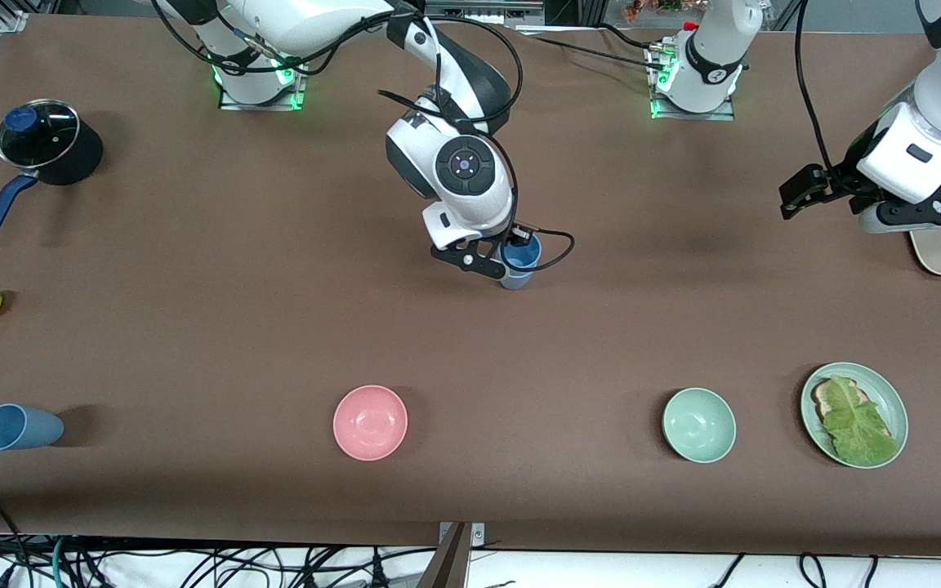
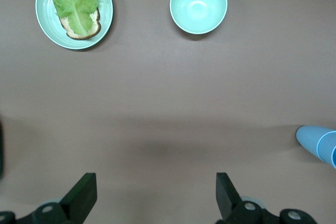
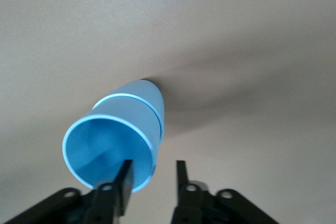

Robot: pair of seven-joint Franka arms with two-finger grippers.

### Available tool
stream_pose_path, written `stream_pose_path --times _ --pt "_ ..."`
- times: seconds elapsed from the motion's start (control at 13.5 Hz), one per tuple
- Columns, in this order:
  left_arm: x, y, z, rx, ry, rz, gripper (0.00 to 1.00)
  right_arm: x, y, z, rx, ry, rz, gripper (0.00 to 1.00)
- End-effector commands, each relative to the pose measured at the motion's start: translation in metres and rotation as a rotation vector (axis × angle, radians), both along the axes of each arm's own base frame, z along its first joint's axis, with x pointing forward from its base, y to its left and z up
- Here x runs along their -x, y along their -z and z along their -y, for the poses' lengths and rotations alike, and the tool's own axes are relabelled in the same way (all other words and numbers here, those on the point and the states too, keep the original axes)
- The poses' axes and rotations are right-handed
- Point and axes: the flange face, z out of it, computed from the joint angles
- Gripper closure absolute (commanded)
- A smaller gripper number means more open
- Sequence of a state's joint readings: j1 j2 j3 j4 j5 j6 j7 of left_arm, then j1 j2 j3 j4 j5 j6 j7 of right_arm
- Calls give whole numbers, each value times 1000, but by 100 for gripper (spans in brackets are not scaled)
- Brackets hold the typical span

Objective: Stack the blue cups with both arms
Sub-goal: 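Press the held cup down into the other cup with the right gripper, then open the right gripper and lift it away from the stacked cups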

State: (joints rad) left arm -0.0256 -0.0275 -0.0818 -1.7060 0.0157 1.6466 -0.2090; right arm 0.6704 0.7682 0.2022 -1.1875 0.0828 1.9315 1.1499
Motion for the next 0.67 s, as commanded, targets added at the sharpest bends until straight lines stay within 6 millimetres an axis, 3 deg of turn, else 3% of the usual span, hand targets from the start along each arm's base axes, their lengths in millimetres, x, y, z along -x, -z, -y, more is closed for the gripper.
stream_pose_path --times 0.0,0.07,0.22,0.59 --pt "2 -3 1 11 4 3 0 -5 -15 5 -1 4 10 0" --pt "2 -4 1 11 2 5 0 -9 -20 12 13 -5 3 0" --pt "2 -3 3 11 4 3 0 -29 -36 51 51 -73 -28 0" --pt "3 -4 4 11 7 5 0 -99 -82 202 203 -247 -45 0"
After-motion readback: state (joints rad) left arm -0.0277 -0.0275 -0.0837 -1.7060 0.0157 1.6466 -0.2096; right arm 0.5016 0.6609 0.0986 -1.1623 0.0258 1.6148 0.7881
